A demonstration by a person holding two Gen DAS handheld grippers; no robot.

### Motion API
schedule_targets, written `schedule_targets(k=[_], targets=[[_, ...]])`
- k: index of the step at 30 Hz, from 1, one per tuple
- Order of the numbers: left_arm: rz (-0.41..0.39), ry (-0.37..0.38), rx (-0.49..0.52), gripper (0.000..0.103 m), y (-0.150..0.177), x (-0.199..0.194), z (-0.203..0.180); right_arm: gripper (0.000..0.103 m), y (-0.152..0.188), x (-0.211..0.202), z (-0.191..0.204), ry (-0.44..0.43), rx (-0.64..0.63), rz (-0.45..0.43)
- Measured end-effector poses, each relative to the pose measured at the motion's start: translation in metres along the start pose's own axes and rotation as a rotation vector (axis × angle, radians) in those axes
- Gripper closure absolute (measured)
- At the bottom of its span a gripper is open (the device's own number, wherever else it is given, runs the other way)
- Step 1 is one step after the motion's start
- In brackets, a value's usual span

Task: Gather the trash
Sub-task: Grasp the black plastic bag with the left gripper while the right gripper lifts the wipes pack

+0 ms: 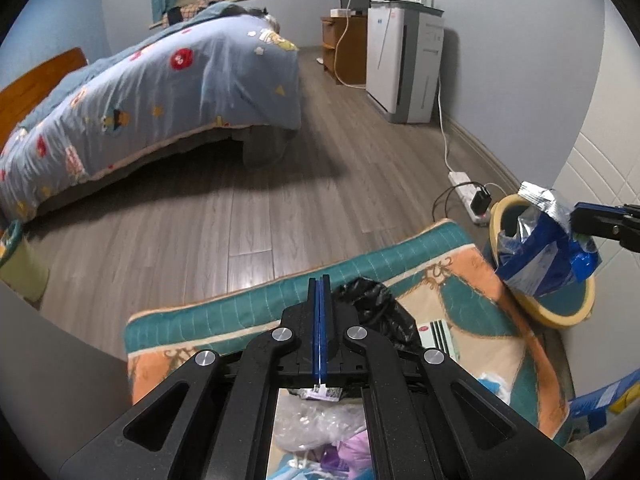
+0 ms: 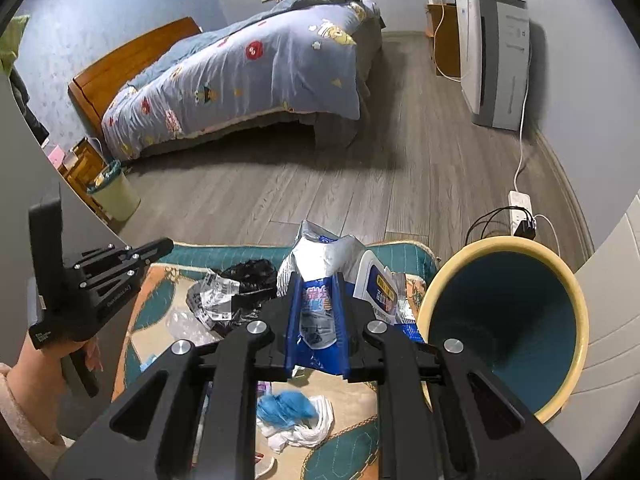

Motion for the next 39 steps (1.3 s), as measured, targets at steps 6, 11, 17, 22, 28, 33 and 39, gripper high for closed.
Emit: schedule_targets(k=[6,11,17,22,28,33,39], targets=[[0.123,-0.011,-0.03,0.048,0.018,0.041,0.003,0.088,-0.001,-0.005,-0.001,-0.019,0.019,-0.004],[0.196,-0.022,-0.043,0.04,0.03,0.073,0.01,0.088,0.002,0.002,0.002,-0.029,0.006,0.016],[0.259,0.03,-0.065,0.048,0.043,0.09,0.016,0.088,0.005,0.012,0.003,-0.037,0.0,0.04],[0.254,0.003,0.021,0.093,0.044,0.085,0.003,0.088,0.004,0.016,0.003,-0.043,-0.004,0.05],[0.18,-0.042,0.077,0.096,0.028,0.063,-0.013,0.088,0.001,0.009,0.001,-0.039,-0.002,0.03],[0.082,-0.056,0.101,0.096,0.007,0.036,-0.027,0.088,-0.006,-0.01,-0.012,-0.032,0.032,-0.016],[-0.025,-0.022,0.123,0.096,-0.021,0.007,-0.053,0.088,-0.017,-0.04,-0.05,-0.002,0.104,-0.089]])
Point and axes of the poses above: each gripper's, at about its wrist camera, not at the fingertips, and x roughly the way its jaws point, z to its left, y to its underside, the point moved 1 cm from there along x, roughly the way its jaws point, and after that the axes turned 1 degree about x, right-handed, at the moved point
